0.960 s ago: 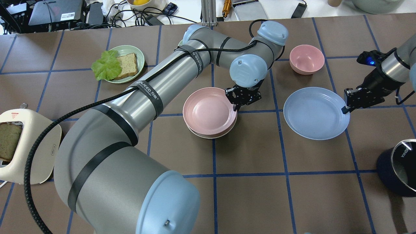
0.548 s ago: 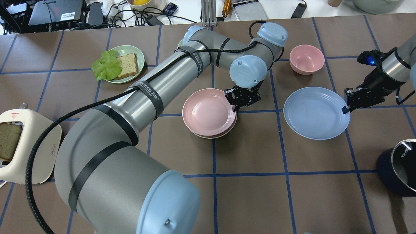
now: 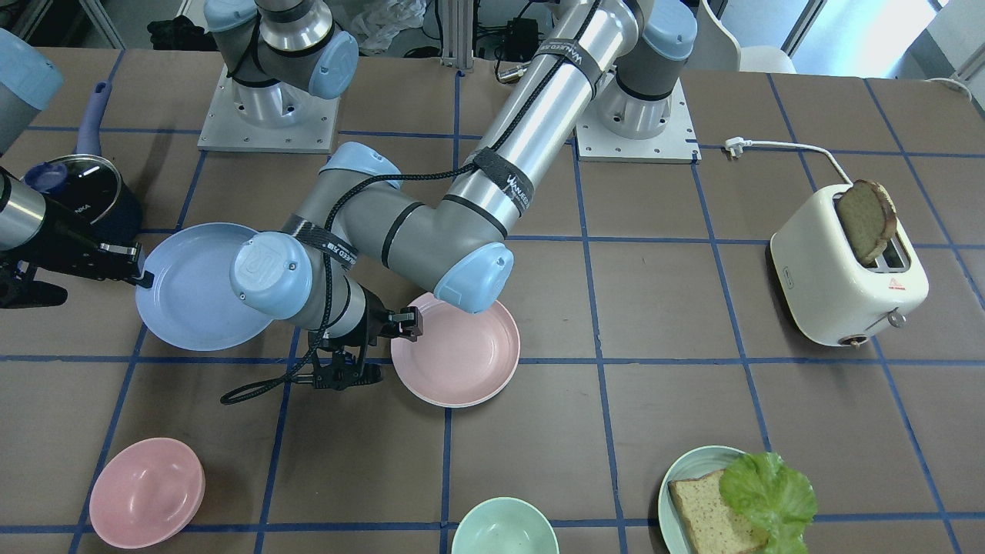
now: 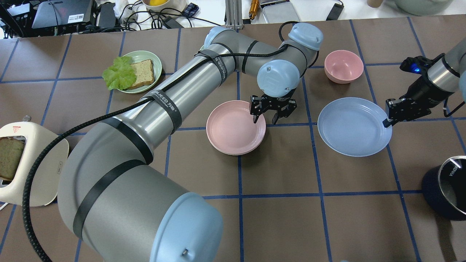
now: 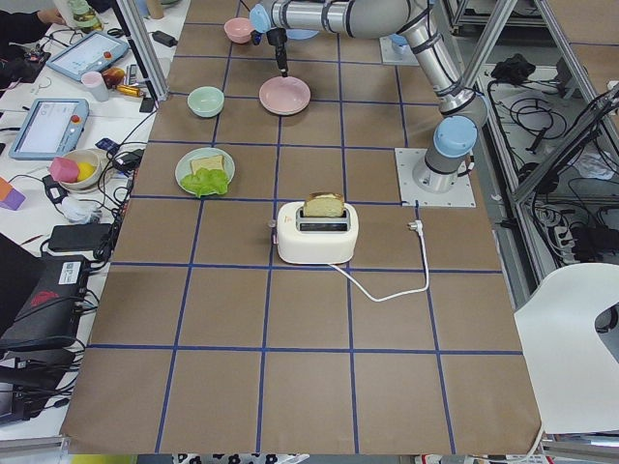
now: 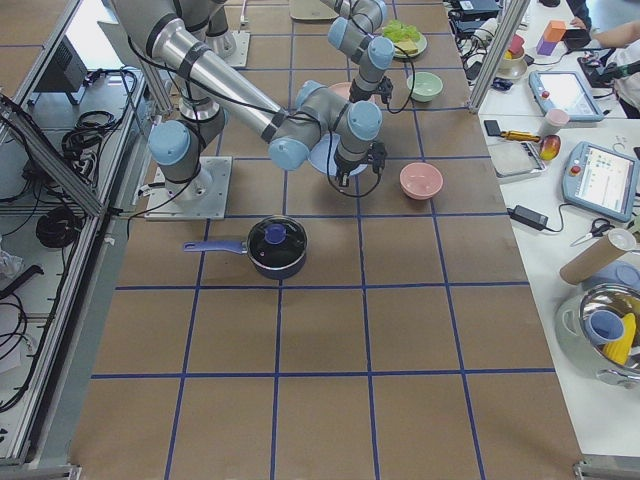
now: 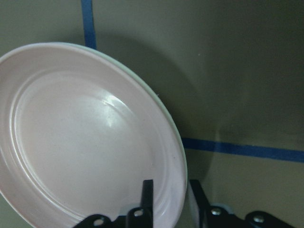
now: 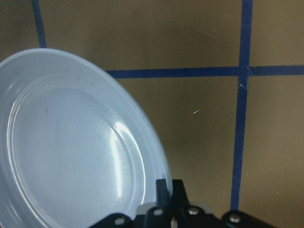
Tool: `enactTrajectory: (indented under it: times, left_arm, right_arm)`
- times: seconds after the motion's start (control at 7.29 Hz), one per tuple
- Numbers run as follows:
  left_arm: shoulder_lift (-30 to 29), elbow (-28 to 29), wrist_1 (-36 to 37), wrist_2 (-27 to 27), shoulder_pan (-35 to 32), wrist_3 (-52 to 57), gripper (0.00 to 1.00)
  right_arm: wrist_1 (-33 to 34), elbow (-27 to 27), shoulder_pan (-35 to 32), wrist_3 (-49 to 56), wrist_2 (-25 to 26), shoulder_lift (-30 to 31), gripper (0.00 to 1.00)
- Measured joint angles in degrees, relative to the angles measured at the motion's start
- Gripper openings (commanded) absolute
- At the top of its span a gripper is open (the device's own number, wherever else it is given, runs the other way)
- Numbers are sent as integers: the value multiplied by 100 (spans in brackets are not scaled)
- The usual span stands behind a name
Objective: Stack three plates with pink and blue
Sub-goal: 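Open the left gripper and lift it off the pink plate, then carry blue plate with right gripper onto pink plate while left gripper withdraws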
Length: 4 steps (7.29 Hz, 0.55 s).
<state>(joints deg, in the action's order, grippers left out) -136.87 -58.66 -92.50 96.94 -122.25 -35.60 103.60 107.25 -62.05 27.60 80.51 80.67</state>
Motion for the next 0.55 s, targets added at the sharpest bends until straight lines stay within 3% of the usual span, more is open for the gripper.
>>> enactTrajectory:
  times: [0.55]
  left_arm:
    - [657, 348, -406, 70, 245, 172, 95]
  right_arm:
    - [17, 12, -55, -45, 3, 38, 0]
